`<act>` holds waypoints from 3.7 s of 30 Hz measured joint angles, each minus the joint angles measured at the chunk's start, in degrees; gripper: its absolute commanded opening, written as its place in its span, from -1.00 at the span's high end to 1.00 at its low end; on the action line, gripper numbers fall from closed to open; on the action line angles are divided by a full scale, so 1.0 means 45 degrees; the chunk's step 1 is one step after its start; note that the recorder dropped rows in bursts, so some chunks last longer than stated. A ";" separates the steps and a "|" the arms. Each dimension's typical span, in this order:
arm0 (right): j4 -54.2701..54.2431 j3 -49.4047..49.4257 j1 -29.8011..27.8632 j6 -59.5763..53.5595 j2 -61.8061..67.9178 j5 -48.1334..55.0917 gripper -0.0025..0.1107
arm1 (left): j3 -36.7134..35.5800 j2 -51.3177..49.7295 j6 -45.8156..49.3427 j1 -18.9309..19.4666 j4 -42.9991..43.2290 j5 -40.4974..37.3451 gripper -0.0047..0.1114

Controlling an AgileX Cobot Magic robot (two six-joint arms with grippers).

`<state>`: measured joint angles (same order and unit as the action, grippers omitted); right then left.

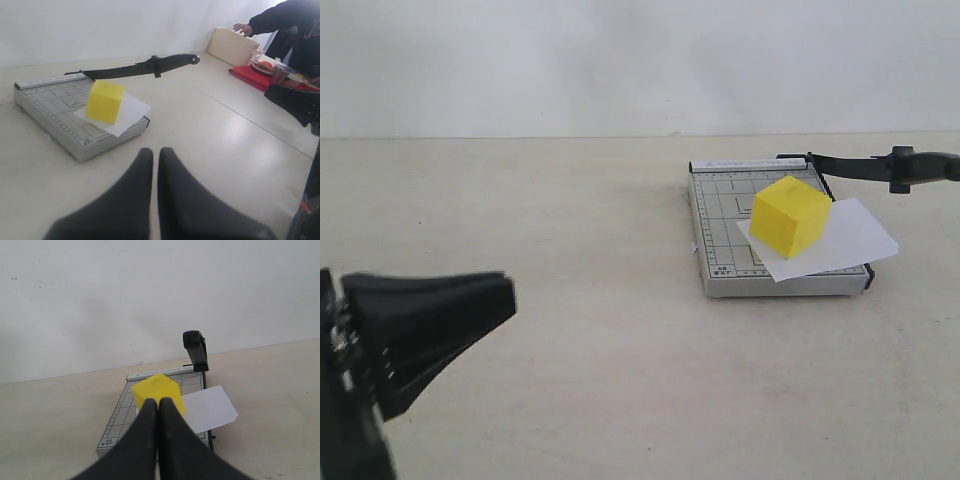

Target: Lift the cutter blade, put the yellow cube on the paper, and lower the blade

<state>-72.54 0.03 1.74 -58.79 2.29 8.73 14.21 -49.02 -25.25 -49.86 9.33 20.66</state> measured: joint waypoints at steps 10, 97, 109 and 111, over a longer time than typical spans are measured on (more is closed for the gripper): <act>0.0000 0.0000 0.0000 0.0000 0.0000 0.0000 0.96 | -0.3080 0.3987 0.0114 0.0000 -0.0756 -0.0431 0.84; 0.0000 0.0000 0.0000 0.0000 0.0000 0.0000 0.96 | -0.3112 1.0856 0.6211 0.7511 -0.0082 -0.5415 0.84; 0.0000 0.0000 0.0000 0.0000 0.0000 0.0000 0.96 | -0.3112 1.0856 0.6211 0.7511 -0.0082 -0.5546 0.84; 0.0000 0.0000 0.0000 0.0000 0.0000 0.0000 0.96 | -0.3112 1.0856 0.6211 0.7511 -0.0082 -0.5546 0.84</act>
<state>-72.54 0.03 1.74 -58.79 2.29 8.73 0.21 -0.16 2.70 -16.06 8.96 -4.30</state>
